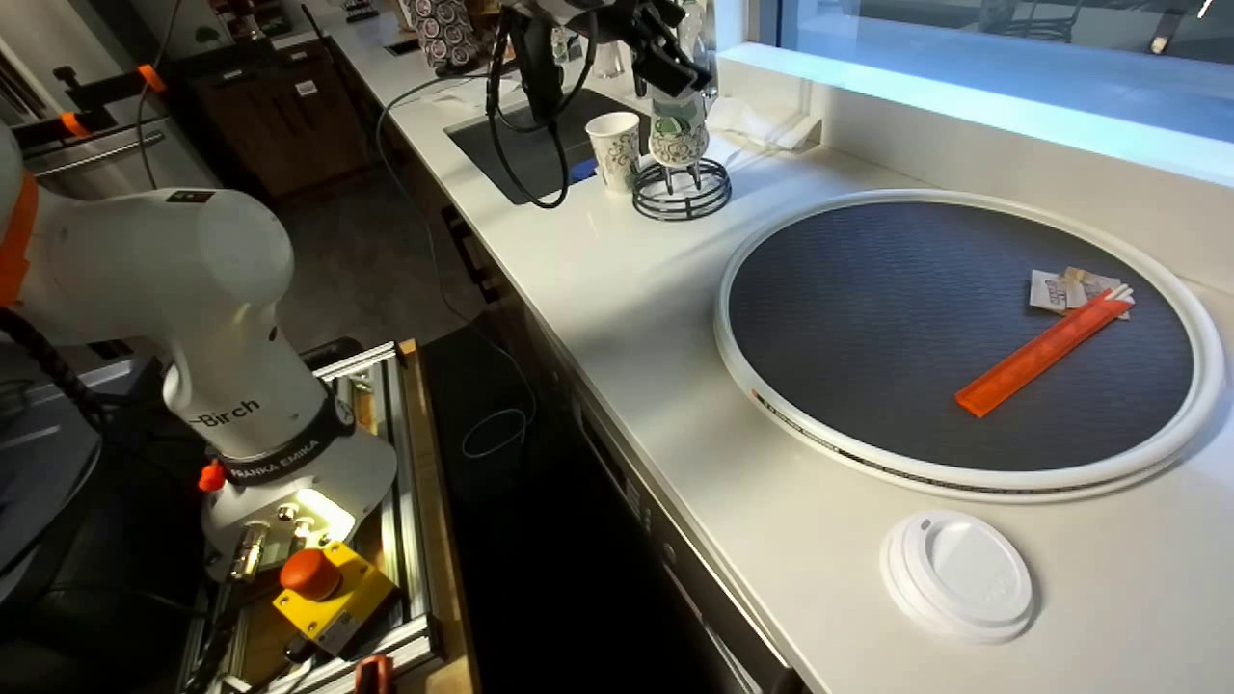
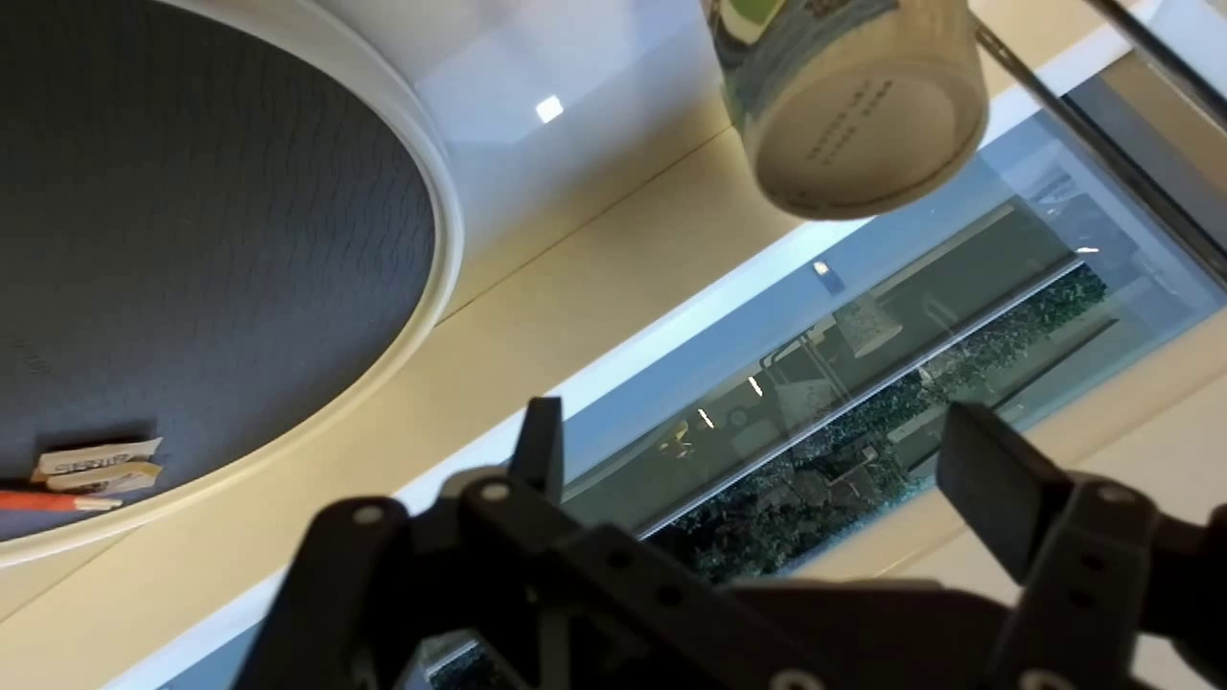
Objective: Put the coffee cup on the stand
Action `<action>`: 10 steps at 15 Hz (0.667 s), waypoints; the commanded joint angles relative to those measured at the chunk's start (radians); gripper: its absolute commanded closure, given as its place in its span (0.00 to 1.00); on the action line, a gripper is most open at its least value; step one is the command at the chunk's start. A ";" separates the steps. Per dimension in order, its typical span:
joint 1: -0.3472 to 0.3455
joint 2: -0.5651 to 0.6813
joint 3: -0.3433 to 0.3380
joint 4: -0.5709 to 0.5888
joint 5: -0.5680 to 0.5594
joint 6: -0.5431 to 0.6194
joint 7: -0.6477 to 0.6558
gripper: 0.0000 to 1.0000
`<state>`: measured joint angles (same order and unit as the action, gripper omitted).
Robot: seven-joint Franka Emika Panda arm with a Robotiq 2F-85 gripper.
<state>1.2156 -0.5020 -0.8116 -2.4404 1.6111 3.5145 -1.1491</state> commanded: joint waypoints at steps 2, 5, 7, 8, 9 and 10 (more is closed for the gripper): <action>0.000 0.000 0.001 0.001 -0.003 0.000 0.006 0.00; 0.000 0.000 0.002 0.001 -0.003 0.000 0.006 0.00; 0.000 0.000 0.002 0.001 -0.003 0.000 0.006 0.00; 0.006 -0.007 -0.004 -0.005 0.009 -0.008 -0.019 0.00; 0.006 -0.020 -0.004 -0.012 0.017 -0.007 -0.043 0.00; 0.011 -0.037 -0.007 -0.022 0.036 -0.011 -0.079 0.00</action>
<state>1.2166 -0.5020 -0.8097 -2.4413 1.6085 3.5144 -1.1443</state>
